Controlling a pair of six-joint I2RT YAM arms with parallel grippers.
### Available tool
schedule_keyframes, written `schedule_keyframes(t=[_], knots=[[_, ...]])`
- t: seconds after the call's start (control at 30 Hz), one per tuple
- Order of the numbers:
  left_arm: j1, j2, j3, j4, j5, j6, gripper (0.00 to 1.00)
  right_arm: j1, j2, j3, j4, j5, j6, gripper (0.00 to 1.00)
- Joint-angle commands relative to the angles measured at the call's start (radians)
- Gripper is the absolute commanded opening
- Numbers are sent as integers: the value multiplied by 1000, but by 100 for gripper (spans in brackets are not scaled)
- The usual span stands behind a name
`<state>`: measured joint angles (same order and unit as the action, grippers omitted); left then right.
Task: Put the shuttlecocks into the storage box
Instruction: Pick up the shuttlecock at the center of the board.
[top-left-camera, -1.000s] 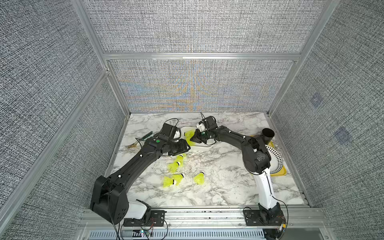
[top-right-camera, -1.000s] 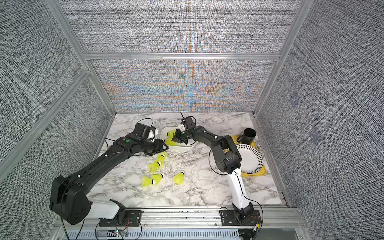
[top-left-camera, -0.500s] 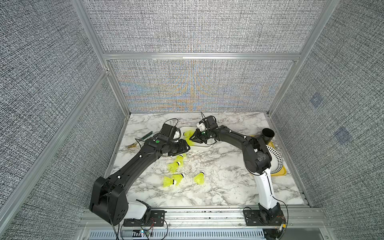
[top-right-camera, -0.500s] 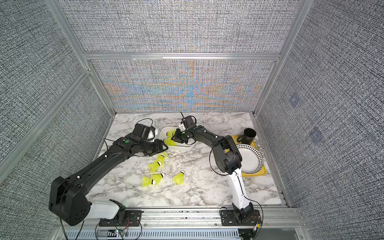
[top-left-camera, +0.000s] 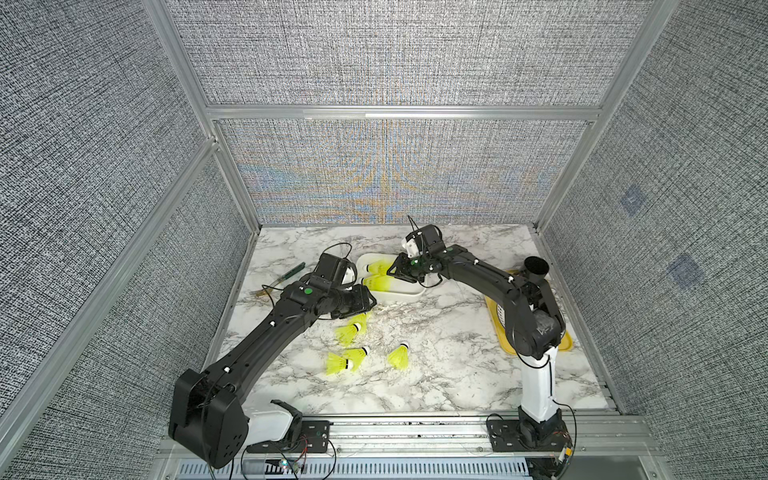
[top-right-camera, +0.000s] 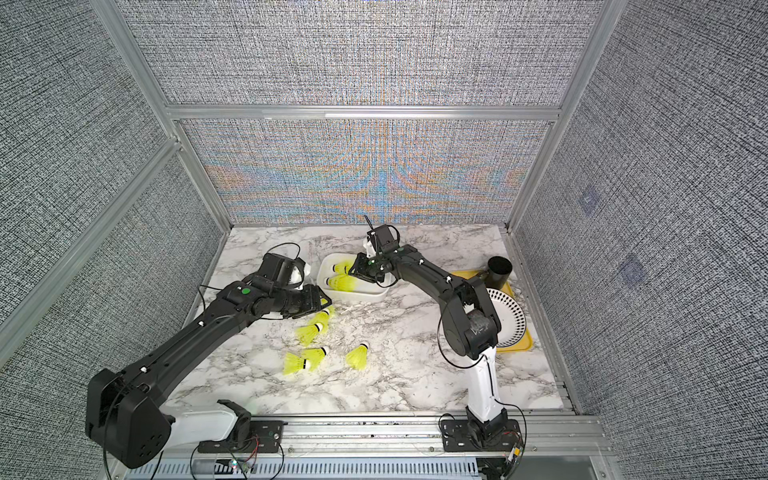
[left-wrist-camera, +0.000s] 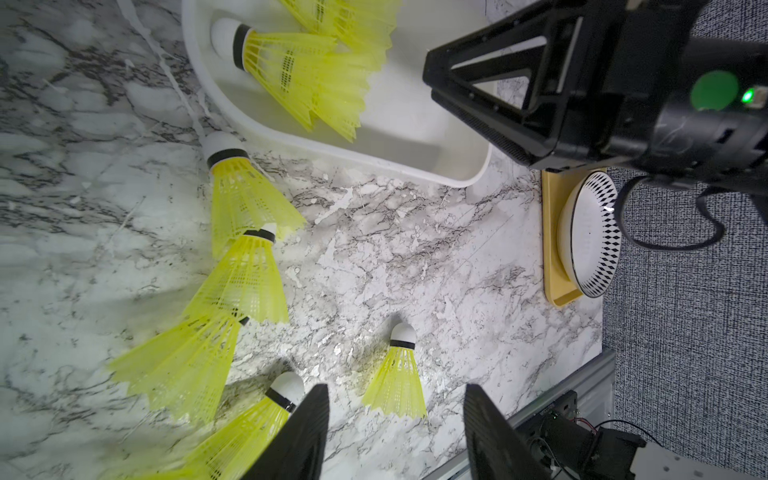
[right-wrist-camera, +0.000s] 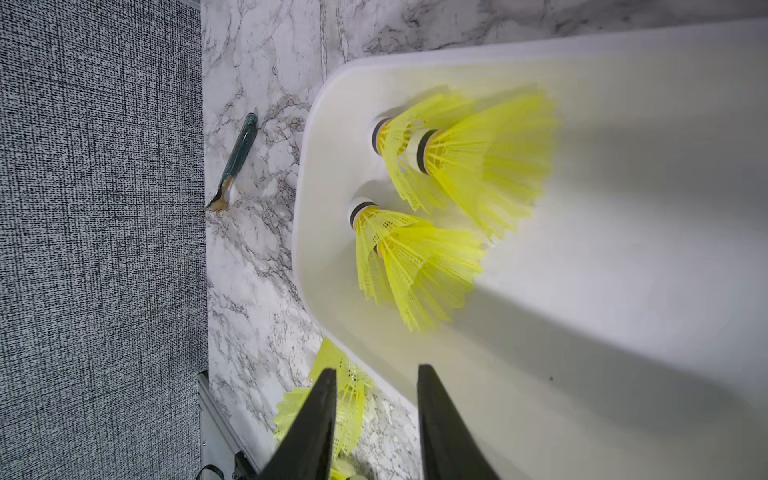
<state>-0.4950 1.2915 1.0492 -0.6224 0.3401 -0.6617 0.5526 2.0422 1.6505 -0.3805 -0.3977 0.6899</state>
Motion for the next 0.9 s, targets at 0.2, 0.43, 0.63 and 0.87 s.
schedule_keyframes(t=[0.2, 0.43, 0.63, 0.87], knots=[[0, -79, -39, -66, -26, 25, 55, 68, -178, -125, -90, 233, -135, 35], [0, -174, -90, -125, 9, 36, 55, 270, -344, -308, -127, 460, -266, 35], [1, -291, -131, -209, -7, 19, 55, 476, -429, -409, -151, 598, -338, 33], [0, -440, -163, -308, -49, -16, 55, 633, -445, -482, -155, 558, -326, 27]])
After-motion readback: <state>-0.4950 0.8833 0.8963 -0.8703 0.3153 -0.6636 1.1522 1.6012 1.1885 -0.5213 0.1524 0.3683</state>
